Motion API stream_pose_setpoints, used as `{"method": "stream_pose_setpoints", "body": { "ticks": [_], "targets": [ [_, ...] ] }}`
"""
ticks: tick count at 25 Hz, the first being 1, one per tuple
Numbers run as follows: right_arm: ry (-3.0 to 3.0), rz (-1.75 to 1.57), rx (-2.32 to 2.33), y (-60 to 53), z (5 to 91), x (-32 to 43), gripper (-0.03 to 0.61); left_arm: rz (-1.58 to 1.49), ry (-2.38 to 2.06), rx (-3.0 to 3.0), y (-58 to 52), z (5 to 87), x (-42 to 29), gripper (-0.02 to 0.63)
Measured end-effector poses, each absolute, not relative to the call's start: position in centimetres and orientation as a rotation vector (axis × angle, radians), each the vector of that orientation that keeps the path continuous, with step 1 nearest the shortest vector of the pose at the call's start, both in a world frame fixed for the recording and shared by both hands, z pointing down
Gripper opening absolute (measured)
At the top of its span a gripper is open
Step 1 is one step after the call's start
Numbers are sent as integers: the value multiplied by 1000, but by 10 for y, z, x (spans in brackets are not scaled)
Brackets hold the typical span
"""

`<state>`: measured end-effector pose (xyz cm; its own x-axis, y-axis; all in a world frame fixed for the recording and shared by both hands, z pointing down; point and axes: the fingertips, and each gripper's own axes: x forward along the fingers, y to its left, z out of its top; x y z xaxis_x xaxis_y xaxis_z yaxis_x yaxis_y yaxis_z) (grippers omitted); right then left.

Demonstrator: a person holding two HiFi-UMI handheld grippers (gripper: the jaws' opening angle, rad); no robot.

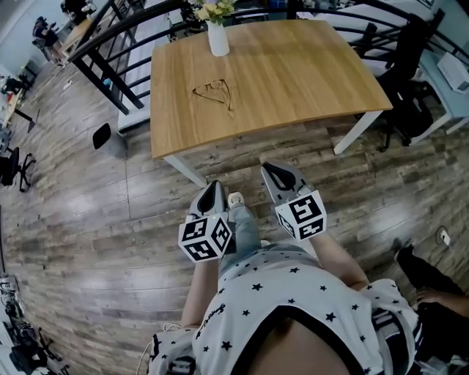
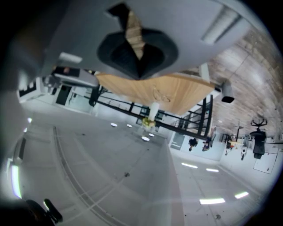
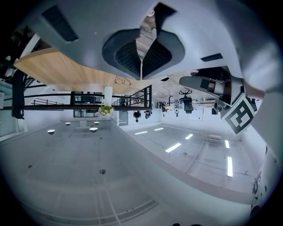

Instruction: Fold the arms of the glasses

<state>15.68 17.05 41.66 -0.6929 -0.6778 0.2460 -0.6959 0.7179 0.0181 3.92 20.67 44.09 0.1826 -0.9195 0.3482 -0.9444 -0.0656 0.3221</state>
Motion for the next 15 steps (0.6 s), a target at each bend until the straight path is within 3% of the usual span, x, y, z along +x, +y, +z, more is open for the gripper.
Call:
{"method": "stream_pose_setpoints", "body": {
  "ticks": [15],
  "targets": [
    [-2631,112,1102,49,426,121,19,69,-1717,1981,75,452,-2,9]
  ]
}}
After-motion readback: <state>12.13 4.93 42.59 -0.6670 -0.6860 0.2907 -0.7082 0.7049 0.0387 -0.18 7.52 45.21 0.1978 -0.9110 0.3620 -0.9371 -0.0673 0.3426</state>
